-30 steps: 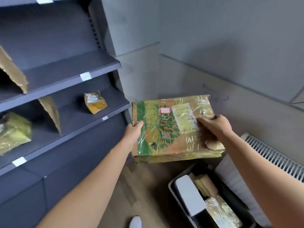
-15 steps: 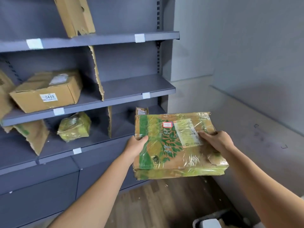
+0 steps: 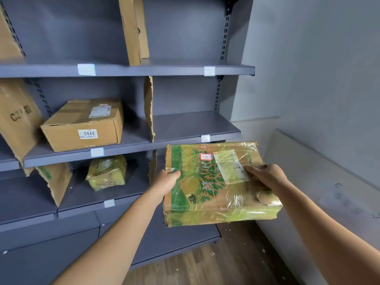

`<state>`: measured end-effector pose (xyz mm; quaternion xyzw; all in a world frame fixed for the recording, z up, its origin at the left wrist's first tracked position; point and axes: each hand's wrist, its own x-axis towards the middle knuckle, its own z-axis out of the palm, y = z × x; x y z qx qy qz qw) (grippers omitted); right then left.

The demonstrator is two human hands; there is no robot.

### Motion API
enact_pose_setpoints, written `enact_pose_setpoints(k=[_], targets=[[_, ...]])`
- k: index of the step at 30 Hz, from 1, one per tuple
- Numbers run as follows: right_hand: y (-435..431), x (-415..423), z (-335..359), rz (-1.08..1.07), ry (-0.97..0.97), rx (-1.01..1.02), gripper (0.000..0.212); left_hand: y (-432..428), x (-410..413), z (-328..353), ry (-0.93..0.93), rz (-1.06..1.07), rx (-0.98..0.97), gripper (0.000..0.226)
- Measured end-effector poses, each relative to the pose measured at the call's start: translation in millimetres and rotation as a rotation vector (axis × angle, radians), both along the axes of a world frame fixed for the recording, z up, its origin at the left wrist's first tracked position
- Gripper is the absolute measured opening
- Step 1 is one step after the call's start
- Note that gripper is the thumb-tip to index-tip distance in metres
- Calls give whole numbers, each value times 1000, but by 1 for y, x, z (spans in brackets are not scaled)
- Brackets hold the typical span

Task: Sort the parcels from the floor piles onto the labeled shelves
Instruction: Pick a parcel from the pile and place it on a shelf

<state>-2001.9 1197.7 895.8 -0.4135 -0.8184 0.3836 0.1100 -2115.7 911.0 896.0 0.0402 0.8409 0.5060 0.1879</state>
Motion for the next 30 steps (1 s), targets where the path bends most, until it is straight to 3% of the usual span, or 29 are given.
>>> enact_pose_setpoints(k=[3,8,10,12,15,18,20,21,23,26,28,30], targets=[[-8,-14,4,-12,-6,9,62,-10,-14,6,6,-42,-27,18],[-14,-28,17,-33,8,57,65,-14,-37,18,45,-37,-22,37],[-14,-33,24,-58,48,111,79,-11,-48,22,44,-46,9,45],[-8,-38,32,-95,93,129,90,-5,-55,28,65,-43,51,42],[11,-52,46,-52,85,137,81,6,-63,42,122,-27,141,41],[32,-69,60,62,89,163,75,14,-73,54,105,-129,379,37],[47,-82,67,172,83,183,66,15,-85,55,56,-284,528,69],[55,-88,71,244,79,175,65,18,-90,53,47,-341,538,87],[68,-101,81,411,60,156,61,27,-98,49,62,-388,495,102],[87,-127,90,581,18,213,56,44,-111,42,61,-288,437,120],[94,-145,94,623,0,234,61,54,-116,40,117,-102,396,131],[101,-165,92,628,13,247,63,65,-120,39,253,51,294,103]])
